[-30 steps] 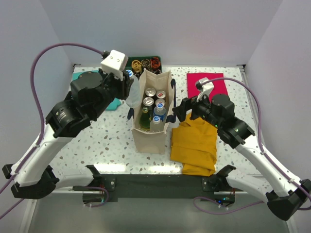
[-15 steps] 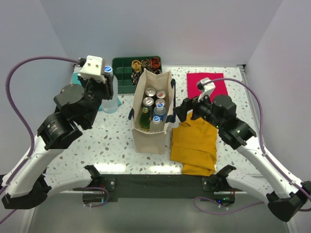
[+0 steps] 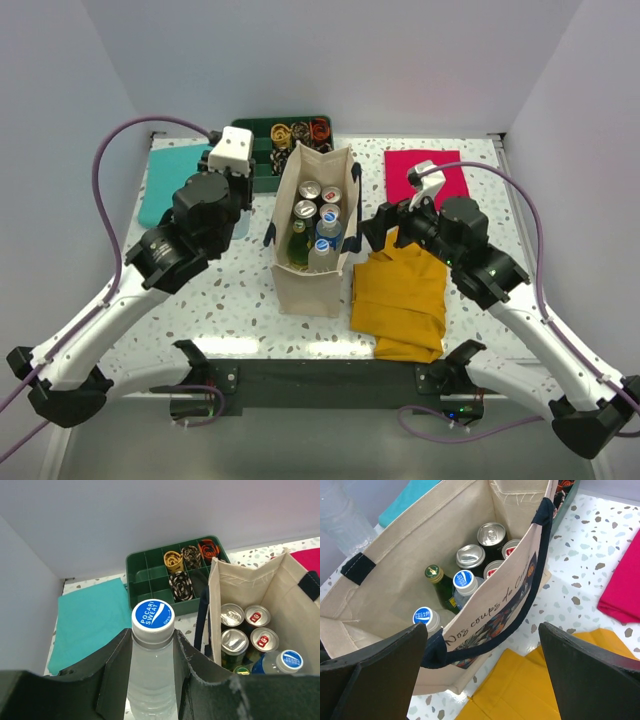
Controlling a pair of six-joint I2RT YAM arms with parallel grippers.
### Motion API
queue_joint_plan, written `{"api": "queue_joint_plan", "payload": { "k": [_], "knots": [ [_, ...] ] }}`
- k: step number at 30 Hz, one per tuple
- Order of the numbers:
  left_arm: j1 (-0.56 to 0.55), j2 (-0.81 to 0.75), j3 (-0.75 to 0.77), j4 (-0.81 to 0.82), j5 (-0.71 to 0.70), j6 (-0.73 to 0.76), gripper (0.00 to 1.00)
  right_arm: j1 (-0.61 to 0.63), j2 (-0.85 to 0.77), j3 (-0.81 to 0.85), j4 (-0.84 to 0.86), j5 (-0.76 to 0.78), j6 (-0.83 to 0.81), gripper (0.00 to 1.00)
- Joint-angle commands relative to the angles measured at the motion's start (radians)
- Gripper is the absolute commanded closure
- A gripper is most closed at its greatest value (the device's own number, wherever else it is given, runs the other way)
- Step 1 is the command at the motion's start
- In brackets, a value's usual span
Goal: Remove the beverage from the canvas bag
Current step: Place the drink at the center of the board.
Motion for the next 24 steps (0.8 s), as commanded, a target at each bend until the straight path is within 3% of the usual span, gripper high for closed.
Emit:
{"api": "queue_joint_plan", "payload": {
  "k": [1,12,16,24],
  "knots": [
    [0.108,-0.013,-0.02,0.203,0.087,-0.043,1.0,0.001,-0.001,-0.002,0.005,0.031,-0.022,0.02],
    [0.367,0.03,-0.178,0.33,0.402,-0.128,1.0,0.002,0.033,0.0,0.002,0.053,-0.031,0.02],
    [0.421,0.052,-0.225,0.384,0.501,-0.165,1.0,0.002,0.054,0.003,0.003,0.059,-0.034,0.02],
    [0.473,0.104,-0.319,0.548,0.563,-0.188,1.0,0.002,0.074,0.003,0.006,0.085,-0.04,0.02]
  ]
}}
